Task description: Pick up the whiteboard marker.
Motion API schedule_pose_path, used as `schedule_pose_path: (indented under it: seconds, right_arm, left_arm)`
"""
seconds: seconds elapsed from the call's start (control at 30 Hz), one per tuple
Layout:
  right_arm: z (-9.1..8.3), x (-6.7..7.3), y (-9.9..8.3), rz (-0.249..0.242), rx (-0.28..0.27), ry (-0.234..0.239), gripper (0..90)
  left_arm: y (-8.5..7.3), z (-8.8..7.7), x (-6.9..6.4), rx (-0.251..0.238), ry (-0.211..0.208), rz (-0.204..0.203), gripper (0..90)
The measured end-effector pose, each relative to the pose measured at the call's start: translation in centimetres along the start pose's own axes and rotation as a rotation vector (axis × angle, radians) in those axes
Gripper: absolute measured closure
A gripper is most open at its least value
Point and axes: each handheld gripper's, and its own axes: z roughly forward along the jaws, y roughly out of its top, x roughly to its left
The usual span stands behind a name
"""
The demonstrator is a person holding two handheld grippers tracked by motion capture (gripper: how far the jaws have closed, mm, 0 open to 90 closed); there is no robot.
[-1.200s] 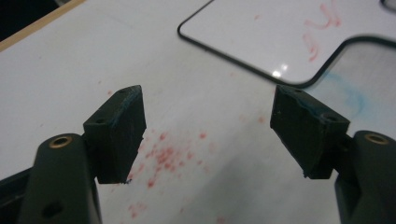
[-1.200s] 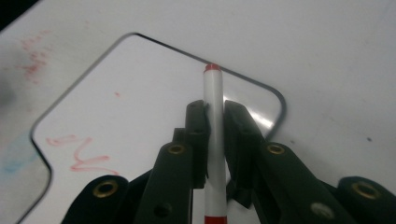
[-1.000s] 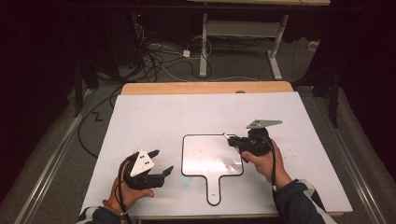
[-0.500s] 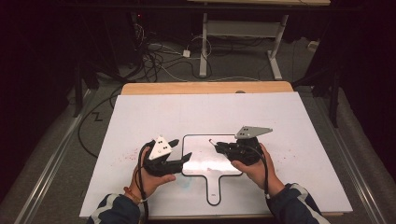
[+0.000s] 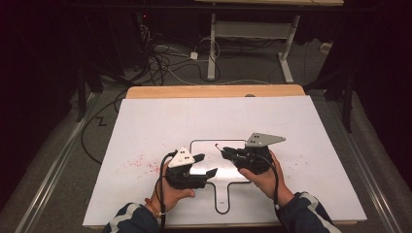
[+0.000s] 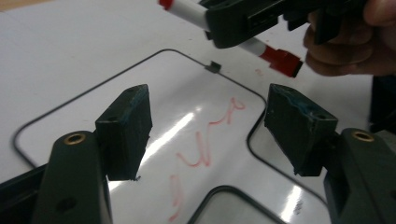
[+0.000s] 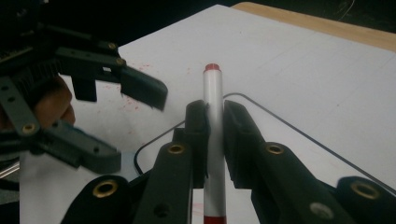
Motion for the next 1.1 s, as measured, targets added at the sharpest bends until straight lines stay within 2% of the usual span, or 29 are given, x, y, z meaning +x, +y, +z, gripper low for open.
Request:
schedule_pose_path:
  seconds: [0.2,0.27,0.53,0.8,0.9,1.1]
  right_arm:
    - [0.2,0.5,-0.2,-0.007,-0.037,0.001,81.4]
    - [0.3,0.8,-0.3,-0.004,-0.058,0.007,81.3]
    - [0.5,1.3,-0.4,-0.015,-0.074,0.013,81.3]
    - [0.5,1.4,-0.6,0.006,-0.104,0.015,81.3]
    - [0.5,1.7,-0.6,-0.006,-0.109,0.022,81.3]
    - [0.4,2.0,-0.7,-0.019,-0.113,0.019,81.3]
  left_arm:
    - [0.5,1.3,-0.4,-0.025,-0.033,-0.066,33.5]
    - [0.7,1.7,-0.6,-0.03,-0.042,-0.073,37.0]
    - [1.1,2.4,-0.8,-0.063,-0.047,-0.089,46.7]
    - [1.1,2.7,-0.9,-0.067,-0.047,-0.063,51.4]
    - [1.0,2.7,-0.7,-0.065,-0.039,-0.057,55.0]
    - [1.0,2.5,-0.6,-0.047,-0.007,0.006,70.1]
